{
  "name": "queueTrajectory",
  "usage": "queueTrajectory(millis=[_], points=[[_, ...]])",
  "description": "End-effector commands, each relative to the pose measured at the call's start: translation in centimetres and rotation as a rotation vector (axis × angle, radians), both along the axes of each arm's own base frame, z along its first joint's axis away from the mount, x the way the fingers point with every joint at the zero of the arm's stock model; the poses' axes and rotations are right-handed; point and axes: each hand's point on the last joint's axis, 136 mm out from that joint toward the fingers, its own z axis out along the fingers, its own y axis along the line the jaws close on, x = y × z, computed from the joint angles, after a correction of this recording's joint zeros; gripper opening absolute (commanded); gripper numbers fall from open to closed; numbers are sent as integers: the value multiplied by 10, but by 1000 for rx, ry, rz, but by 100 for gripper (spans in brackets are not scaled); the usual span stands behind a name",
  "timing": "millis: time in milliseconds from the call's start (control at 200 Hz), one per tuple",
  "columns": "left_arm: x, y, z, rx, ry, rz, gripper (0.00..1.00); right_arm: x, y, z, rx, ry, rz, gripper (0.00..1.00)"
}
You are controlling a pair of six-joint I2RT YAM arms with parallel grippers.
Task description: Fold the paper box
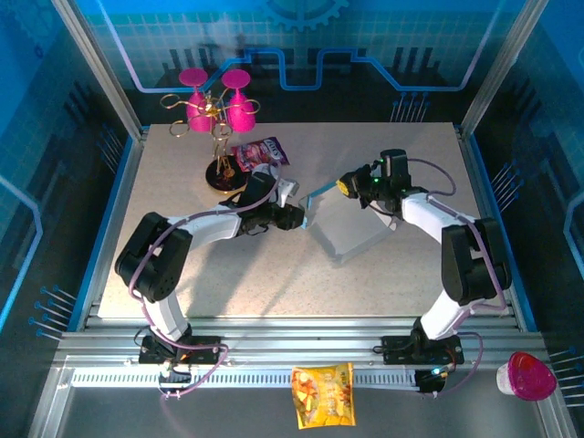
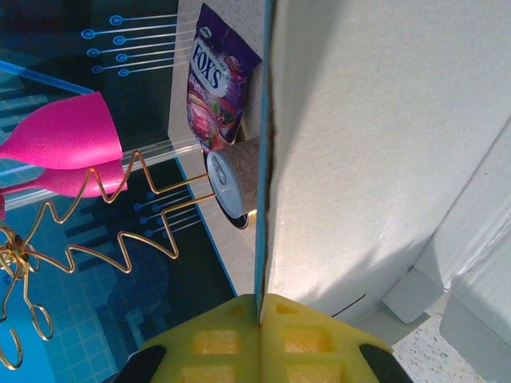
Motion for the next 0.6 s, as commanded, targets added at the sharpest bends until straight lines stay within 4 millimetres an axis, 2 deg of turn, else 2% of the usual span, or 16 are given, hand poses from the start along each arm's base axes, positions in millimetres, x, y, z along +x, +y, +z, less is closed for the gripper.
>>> queueTrajectory(millis=[0, 305, 445, 595], points=[[6, -15, 8, -52, -58, -61, 34, 5, -4, -6, -6, 20, 21, 0], [8, -18, 8, -106, -59, -37, 32, 29, -2, 12, 37, -178, 50, 0], [4, -20, 7, -112, -59, -28, 32, 32, -1, 15, 73, -267, 65, 0], [7, -21, 10, -116, -64, -14, 31, 28, -1, 9, 113, -307, 69, 0]])
